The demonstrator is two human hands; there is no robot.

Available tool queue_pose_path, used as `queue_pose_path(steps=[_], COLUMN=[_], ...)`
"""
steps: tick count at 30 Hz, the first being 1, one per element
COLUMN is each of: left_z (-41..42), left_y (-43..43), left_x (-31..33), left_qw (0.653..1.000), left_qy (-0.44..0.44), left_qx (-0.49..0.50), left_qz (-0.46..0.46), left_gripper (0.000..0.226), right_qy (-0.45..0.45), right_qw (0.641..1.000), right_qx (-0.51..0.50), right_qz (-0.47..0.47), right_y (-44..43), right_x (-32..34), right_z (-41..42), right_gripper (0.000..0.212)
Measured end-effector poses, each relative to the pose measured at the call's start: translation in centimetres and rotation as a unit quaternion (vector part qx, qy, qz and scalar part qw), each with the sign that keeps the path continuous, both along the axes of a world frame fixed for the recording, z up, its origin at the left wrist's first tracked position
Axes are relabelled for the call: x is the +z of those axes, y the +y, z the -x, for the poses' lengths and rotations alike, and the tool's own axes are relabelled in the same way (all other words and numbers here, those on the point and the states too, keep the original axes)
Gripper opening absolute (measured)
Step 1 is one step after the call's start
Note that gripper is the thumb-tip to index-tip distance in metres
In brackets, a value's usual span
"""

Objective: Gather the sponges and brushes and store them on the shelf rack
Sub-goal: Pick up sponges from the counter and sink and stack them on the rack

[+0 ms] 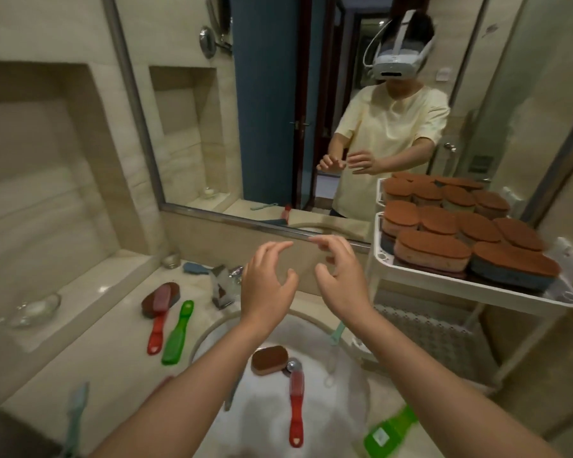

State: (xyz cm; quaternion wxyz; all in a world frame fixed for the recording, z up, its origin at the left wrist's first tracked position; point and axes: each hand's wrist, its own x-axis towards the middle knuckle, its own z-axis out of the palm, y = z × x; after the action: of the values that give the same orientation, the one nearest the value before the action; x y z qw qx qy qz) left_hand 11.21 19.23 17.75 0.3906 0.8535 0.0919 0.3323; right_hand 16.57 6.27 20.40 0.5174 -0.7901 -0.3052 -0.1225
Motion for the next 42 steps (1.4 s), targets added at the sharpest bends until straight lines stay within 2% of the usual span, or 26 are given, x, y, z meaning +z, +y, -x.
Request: queue_pose_path(steps=[13,20,27,32,37,42], left_z=[4.0,5.2,4.5,3.0,0.5,-1.8], left_y=[16.6,24.9,32.4,36.0,38.5,39.9], left_x=[-6.1,-9.3,-13.1,-15.3,-17.5,-19.6], left_qw=[0.987,0.976,0.960,0.946,0.928,0.913], left_qy=[0.081,0.128,0.216,0.278,0.336,0.372], left_qx=[0.126,0.164,0.151,0.130,0.096,0.087], left_qz=[0.050,0.059,0.096,0.102,0.125,0.141], left_gripper=[0.045,0.042,0.045,0.049,0.053,0.054], right_qy=[0.123,0.189,0.271,0.354,0.443,0.501], right_qw=[0.984,0.967,0.942,0.919,0.877,0.842], right_qx=[0.113,0.132,0.127,0.111,0.089,0.081], right_qz=[0.067,0.110,0.149,0.135,0.162,0.181], right_y=[16.8,25.2,32.9,36.2,38.4,40.0], right_x=[-6.1,-9.8,-13.5,-15.2,-16.7,-18.3], right_z=[0.7,0.3,-0.8,-1.8,-3.5,-4.8], right_gripper=[0.033,0.038,0.038,0.024,0.051,0.059])
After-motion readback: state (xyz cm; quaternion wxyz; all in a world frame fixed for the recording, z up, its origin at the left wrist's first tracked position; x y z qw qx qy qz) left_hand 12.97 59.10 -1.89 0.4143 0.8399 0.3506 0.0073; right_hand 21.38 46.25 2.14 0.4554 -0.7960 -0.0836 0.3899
